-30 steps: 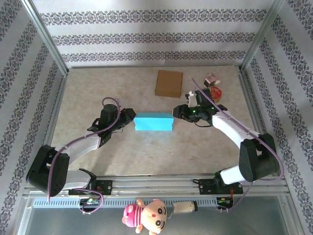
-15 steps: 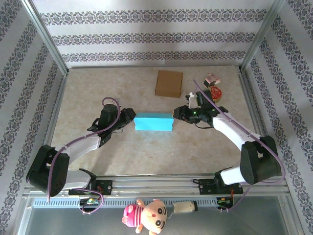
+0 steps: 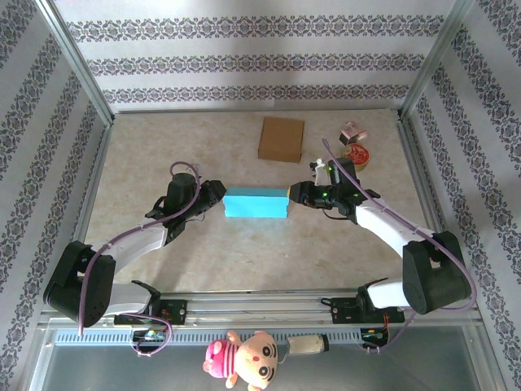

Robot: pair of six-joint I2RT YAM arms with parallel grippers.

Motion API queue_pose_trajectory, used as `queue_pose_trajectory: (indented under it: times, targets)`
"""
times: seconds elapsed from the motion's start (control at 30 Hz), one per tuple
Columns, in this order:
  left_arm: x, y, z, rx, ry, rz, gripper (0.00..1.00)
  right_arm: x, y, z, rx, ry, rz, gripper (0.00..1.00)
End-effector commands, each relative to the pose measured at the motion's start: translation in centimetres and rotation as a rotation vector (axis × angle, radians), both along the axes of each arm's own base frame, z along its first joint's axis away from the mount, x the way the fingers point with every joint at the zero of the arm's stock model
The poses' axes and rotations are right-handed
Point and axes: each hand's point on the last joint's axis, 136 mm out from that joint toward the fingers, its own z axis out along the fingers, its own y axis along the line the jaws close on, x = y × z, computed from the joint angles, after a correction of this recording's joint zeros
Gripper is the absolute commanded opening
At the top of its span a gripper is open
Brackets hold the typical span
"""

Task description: Fold the paper box

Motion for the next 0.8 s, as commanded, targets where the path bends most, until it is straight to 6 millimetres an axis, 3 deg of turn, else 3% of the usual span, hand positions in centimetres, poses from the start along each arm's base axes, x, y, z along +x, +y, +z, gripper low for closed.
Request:
queue_pose_trajectory:
  times: [0.0,0.2,0.37,0.5,0.77]
  targets:
    - [-3.1,1.2,-4.9,0.117,0.146,-0.041,0.17,-4.4,-4.5,-10.0,-0.317,0.263,-0.090,0.31]
    - [-6.2,0.8,-5.9,0.164,0.143,-0.150,0.19,-3.5,-4.7,-8.2,-0.335,0.197,-0.104,0.32]
    - [-7.9,1.4,-7.5,0.215,0.116,-0.169,0.23,-3.3,-4.8,-8.4,-0.346,0.202,-0.097,0.33]
    - [-7.3,0.5,-4.5,0.160,0.024,-0.190,0.33,-2.8,-4.0,-7.6,-0.327,0.186,-0.083,0.33]
    - [-5.5,2.1,3.1,0.119,-0.102,-0.037,0.62,-1.0,-3.3,-5.3,-0.318,0.128,-0.079,0.34]
